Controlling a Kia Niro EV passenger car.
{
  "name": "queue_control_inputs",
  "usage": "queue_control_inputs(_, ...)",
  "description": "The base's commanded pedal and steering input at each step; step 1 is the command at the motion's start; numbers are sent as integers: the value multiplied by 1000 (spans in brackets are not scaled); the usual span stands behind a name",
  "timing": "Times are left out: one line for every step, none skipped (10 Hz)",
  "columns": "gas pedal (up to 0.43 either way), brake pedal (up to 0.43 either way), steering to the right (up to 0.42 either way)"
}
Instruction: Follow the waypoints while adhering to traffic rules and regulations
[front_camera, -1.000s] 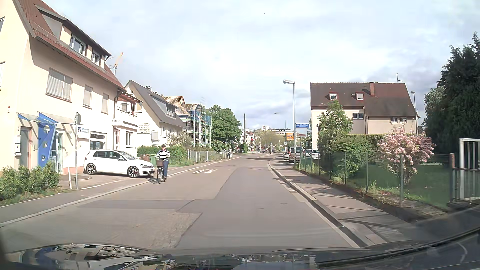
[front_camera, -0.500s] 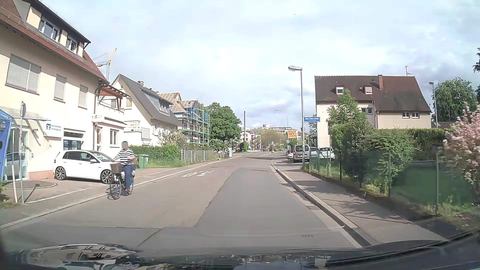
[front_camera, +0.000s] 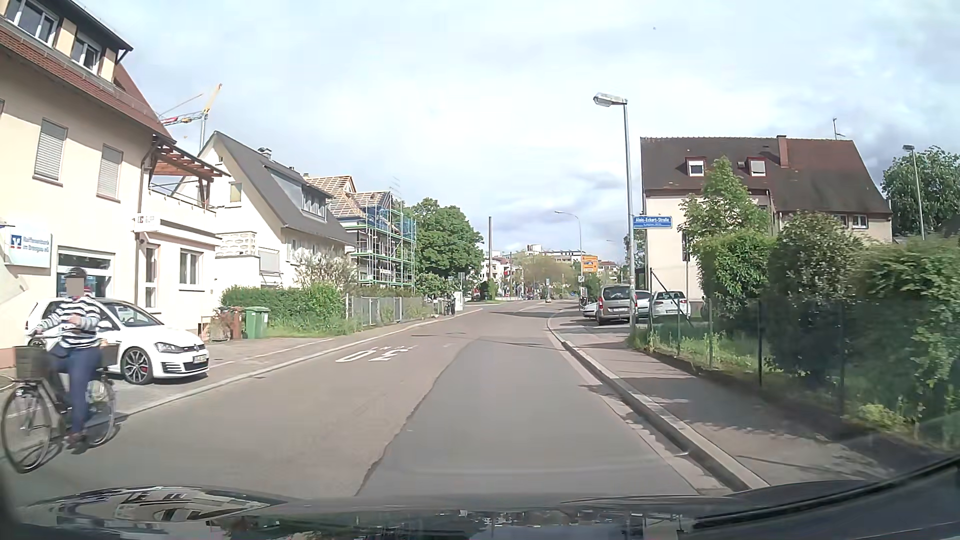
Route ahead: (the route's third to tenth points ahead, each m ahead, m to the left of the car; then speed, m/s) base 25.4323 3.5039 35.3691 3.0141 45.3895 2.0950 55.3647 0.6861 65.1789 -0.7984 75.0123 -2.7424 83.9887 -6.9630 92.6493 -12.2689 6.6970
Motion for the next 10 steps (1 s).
queue_control_inputs(79, 0, -2)
queue_control_inputs(79, 0, -5)
queue_control_inputs(79, 0, -4)
queue_control_inputs(79, 0, -1)
queue_control_inputs(79, 0, -1)
queue_control_inputs(79, 0, -3)
queue_control_inputs(79, 0, -3)
queue_control_inputs(79, 0, -2)
queue_control_inputs(79, 0, 0)
queue_control_inputs(79, 0, 0)
